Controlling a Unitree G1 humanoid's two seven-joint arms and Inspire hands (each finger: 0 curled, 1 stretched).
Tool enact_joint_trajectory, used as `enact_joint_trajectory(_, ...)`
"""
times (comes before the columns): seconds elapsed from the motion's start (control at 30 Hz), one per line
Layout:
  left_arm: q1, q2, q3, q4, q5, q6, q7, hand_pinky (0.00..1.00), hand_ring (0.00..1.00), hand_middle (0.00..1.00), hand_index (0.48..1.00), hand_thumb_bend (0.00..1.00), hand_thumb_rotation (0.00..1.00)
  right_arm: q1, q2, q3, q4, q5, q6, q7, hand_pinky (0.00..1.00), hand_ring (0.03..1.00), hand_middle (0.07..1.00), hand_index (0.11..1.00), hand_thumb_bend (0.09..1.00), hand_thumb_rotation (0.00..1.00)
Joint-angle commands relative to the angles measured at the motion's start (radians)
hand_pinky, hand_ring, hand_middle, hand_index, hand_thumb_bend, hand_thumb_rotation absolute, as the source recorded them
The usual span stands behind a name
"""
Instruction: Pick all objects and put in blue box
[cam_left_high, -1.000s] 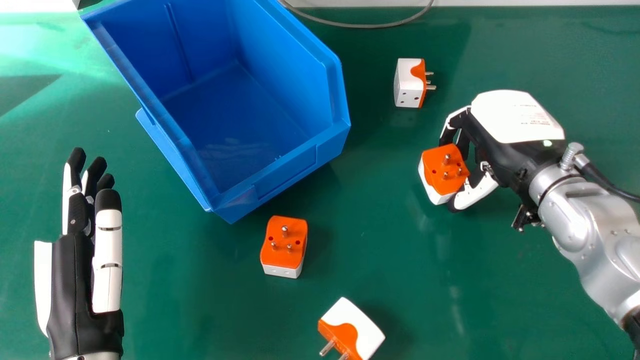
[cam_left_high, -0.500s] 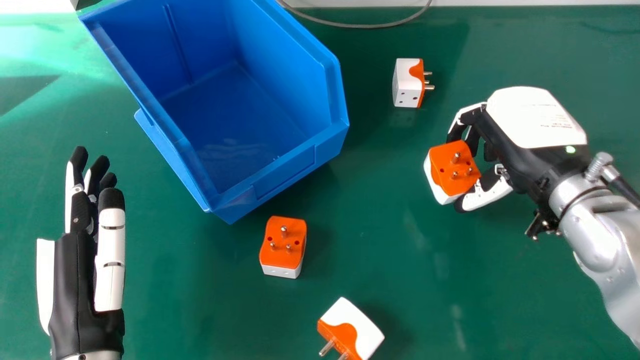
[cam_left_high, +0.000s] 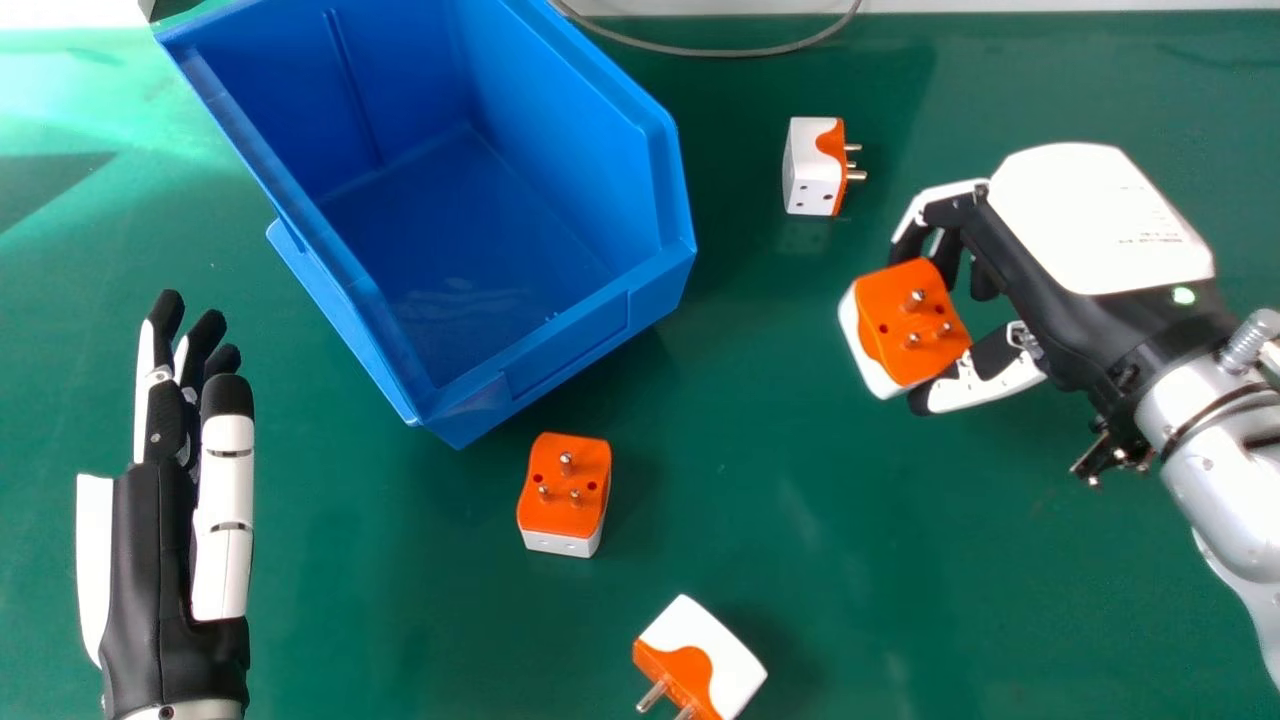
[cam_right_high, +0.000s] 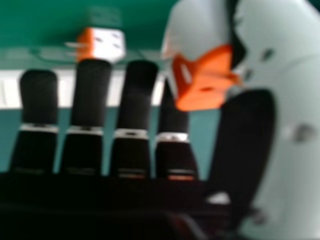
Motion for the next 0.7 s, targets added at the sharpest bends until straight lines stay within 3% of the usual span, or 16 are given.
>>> enact_joint_trajectory(0.0, 0.002, 0.009, 0.004, -0.01, -0.004, -0.013, -0.001, 0.91, 0.93, 0.95, 0.972, 0.46, 0.96, 0.001, 0.013, -0.019, -0.094, 0.003, -0.003, 0.01, 0.33, 0.421, 0.494, 0.508, 0.497, 0.0)
enact_joint_trajectory(0.2, 0.005, 0.007, 0.006, -0.015, 0.012, -0.011, 0.011, 0.91, 0.92, 0.94, 0.97, 0.46, 0.96, 0.002, 0.056, -0.009, -0.205, 0.004, -0.029, 0.031, 0.32, 0.421, 0.505, 0.508, 0.494, 0.0)
enact_joint_trajectory(0.37, 0.007, 0.006, 0.005, -0.016, 0.003, -0.011, 0.007, 0.9, 0.92, 0.94, 0.968, 0.47, 0.95, -0.008, 0.097, 0.006, -0.276, 0.005, -0.014, 0.098, 0.31, 0.417, 0.502, 0.517, 0.493, 0.0)
enact_joint_trajectory(0.57, 0.013, 0.005, 0.003, -0.026, 0.013, -0.003, 0.011, 0.91, 0.92, 0.94, 0.971, 0.46, 0.96, -0.023, 0.143, 0.031, -0.303, 0.018, -0.047, 0.126, 0.29, 0.41, 0.498, 0.526, 0.49, 0.0)
enact_joint_trajectory(0.67, 0.015, 0.003, 0.002, -0.026, 0.005, -0.006, 0.008, 0.91, 0.92, 0.94, 0.971, 0.46, 0.97, -0.027, 0.173, 0.047, -0.318, 0.015, -0.031, 0.152, 0.29, 0.409, 0.497, 0.528, 0.49, 0.0)
